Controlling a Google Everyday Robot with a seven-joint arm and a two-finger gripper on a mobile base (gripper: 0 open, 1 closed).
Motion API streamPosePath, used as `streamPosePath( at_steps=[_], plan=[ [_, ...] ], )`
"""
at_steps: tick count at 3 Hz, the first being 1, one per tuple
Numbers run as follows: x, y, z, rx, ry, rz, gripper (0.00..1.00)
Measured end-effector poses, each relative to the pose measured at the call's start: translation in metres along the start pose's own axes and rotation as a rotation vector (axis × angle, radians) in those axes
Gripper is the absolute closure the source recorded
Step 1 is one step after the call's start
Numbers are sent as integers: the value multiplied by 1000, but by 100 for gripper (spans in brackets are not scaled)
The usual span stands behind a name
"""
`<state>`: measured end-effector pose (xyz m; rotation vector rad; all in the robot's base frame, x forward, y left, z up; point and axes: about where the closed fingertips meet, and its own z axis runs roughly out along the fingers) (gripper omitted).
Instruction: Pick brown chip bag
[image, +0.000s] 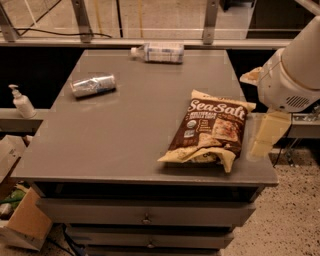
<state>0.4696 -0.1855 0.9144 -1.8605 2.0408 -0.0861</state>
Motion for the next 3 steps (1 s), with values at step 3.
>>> streamPosePath(
  at_steps=[3],
  plan=[
    [-27, -11, 84, -64, -78, -28, 18]
  ],
)
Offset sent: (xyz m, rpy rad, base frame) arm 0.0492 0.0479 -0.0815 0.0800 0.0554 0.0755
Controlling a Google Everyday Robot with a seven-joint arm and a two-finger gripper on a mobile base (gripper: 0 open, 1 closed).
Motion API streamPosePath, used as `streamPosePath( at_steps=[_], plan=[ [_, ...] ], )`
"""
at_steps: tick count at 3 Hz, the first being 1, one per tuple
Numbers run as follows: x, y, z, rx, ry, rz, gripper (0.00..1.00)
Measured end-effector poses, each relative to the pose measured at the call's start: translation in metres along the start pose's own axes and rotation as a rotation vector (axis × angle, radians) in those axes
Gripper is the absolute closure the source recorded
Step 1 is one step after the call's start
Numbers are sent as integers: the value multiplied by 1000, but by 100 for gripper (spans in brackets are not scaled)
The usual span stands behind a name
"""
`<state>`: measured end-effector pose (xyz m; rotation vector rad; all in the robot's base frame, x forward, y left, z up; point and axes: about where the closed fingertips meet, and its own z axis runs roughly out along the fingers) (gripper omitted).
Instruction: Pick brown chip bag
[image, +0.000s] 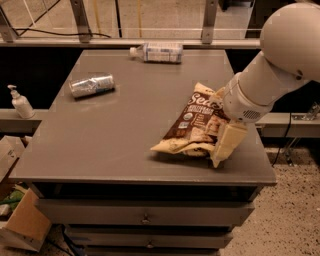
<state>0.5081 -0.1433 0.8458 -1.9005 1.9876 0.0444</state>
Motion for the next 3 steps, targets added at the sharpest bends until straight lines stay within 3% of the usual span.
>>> streamPosePath(
  at_steps=[3],
  plan=[
    [-8, -2, 7, -5, -18, 9, 87]
  ],
)
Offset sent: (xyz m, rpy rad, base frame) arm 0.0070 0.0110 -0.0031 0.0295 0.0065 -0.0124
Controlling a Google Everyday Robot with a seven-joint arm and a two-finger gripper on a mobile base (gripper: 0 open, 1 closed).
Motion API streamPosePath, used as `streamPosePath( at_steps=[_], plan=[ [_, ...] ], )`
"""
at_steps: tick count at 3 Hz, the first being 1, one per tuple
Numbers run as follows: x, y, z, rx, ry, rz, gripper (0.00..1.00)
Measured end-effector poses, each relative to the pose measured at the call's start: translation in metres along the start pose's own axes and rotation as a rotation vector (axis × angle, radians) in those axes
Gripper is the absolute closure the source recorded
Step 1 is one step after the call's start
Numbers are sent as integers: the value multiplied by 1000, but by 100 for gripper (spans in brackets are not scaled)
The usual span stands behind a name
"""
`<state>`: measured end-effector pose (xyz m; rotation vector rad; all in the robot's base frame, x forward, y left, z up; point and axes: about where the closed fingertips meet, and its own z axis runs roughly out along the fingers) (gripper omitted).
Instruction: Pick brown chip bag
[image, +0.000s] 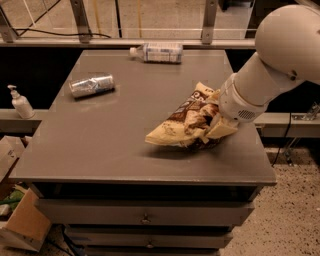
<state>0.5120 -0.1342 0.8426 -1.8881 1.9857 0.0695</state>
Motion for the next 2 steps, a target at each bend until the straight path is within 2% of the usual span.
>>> streamPosePath(
  at_steps=[1, 2],
  plan=[
    [0, 0, 0, 0, 0, 0, 100],
    [-16, -6, -49, 51, 4, -5, 100]
  ],
)
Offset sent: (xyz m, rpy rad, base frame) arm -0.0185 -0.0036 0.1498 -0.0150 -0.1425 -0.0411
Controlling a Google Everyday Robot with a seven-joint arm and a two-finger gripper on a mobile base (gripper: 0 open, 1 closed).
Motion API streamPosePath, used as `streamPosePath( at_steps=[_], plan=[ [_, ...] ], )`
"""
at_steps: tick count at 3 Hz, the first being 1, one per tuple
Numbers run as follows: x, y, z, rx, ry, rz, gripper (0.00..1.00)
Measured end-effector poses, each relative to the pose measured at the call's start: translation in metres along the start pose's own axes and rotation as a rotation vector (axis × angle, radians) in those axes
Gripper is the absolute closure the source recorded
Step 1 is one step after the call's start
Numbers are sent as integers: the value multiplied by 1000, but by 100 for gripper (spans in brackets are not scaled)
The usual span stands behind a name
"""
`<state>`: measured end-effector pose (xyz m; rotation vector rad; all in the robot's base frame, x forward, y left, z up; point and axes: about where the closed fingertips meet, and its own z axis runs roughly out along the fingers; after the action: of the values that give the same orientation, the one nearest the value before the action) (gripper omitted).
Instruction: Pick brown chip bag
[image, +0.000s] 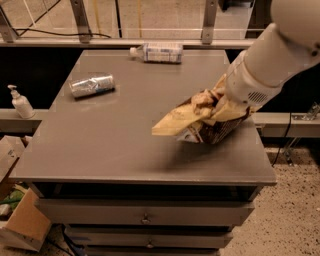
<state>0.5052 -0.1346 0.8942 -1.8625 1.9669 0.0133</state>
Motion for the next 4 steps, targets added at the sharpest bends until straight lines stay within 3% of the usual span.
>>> streamPosePath(
  at_steps=[1, 2, 4],
  plan=[
    [-4, 1, -48, 48, -25, 35, 100],
    [-10, 2, -51, 60, -53, 56, 100],
    [-10, -28, -73, 117, -166, 81, 100]
  ],
)
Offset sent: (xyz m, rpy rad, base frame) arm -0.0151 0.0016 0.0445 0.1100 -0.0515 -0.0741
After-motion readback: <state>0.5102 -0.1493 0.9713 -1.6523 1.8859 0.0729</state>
